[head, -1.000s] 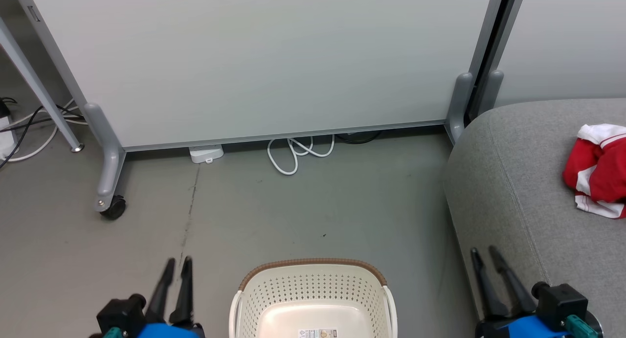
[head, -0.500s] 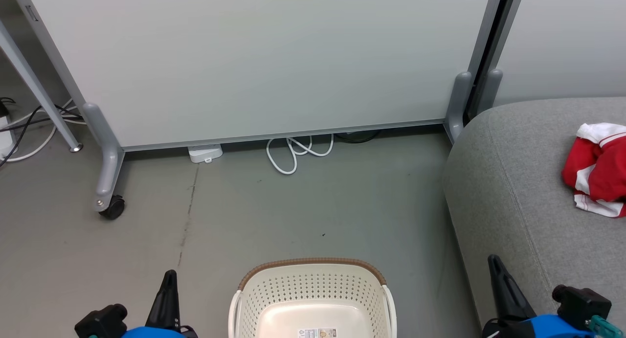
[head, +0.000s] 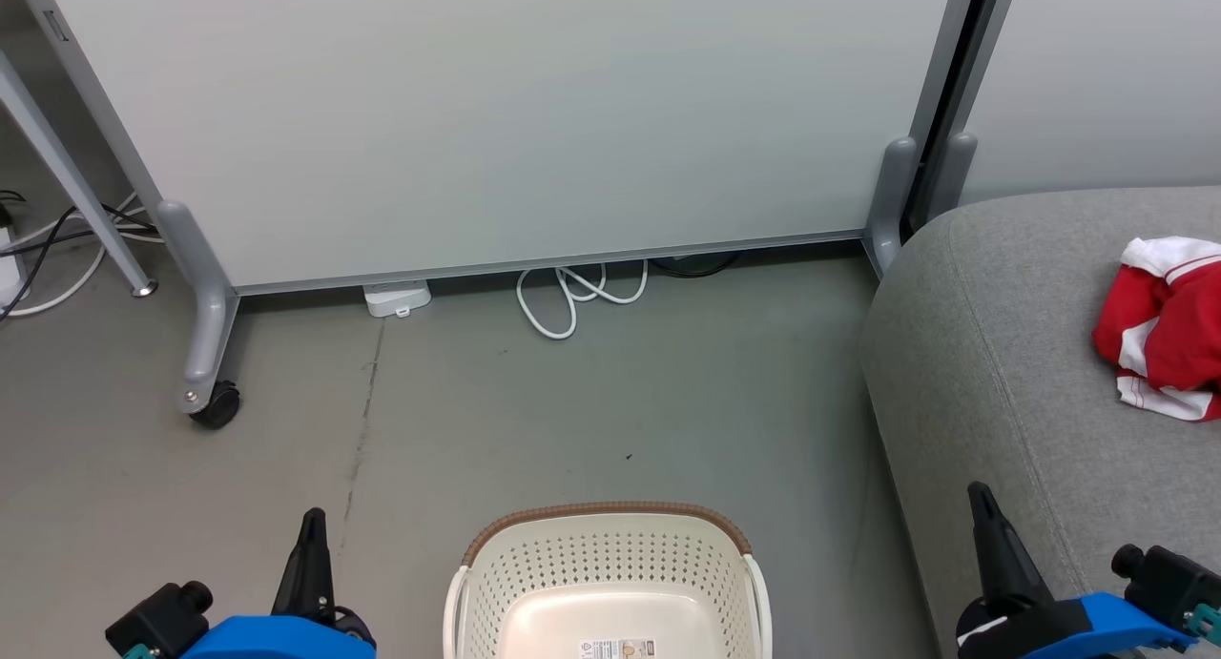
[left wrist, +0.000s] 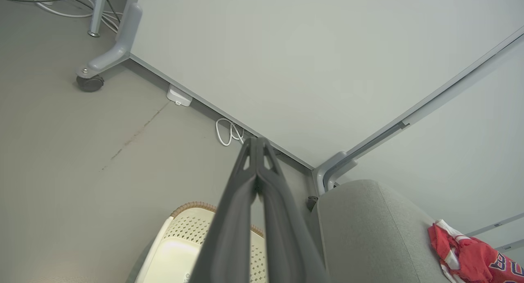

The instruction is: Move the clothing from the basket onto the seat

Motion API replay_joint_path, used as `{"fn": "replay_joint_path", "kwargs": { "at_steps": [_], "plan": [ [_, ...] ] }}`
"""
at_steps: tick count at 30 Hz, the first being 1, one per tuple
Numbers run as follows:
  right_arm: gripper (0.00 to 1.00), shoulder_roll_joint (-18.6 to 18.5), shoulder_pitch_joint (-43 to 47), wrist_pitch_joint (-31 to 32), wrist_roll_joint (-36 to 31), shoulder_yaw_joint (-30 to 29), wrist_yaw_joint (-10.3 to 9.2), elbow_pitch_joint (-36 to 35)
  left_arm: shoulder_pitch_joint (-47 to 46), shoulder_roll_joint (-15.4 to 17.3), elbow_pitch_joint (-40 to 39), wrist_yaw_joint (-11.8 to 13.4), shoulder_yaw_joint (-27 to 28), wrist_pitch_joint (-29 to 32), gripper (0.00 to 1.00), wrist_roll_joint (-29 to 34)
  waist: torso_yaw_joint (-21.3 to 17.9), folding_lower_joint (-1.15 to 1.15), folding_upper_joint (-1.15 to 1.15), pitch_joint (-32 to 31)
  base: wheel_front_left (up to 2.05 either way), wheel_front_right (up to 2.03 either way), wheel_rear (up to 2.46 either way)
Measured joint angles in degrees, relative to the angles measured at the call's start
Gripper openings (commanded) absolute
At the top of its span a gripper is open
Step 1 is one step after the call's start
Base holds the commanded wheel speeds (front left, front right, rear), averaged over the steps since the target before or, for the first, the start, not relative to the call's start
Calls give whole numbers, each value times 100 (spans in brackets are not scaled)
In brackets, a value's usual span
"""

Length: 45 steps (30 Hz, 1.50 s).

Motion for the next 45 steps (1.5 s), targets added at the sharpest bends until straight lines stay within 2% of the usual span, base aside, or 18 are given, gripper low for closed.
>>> {"fn": "replay_joint_path", "kwargs": {
  "at_steps": [20, 45],
  "plan": [
    [0, 0, -161, 368, 1578, -136, -1, -38, -156, -57, -197, 0, 252, 398, 0, -1350, -38, 0, 0, 16, 0, 0, 0],
    [0, 0, -355, 744, 3141, -270, -1, -78, -318, -123, -403, 0, 524, 798, 0, -2706, -86, 0, 0, 37, 0, 0, 0]
  ]
}}
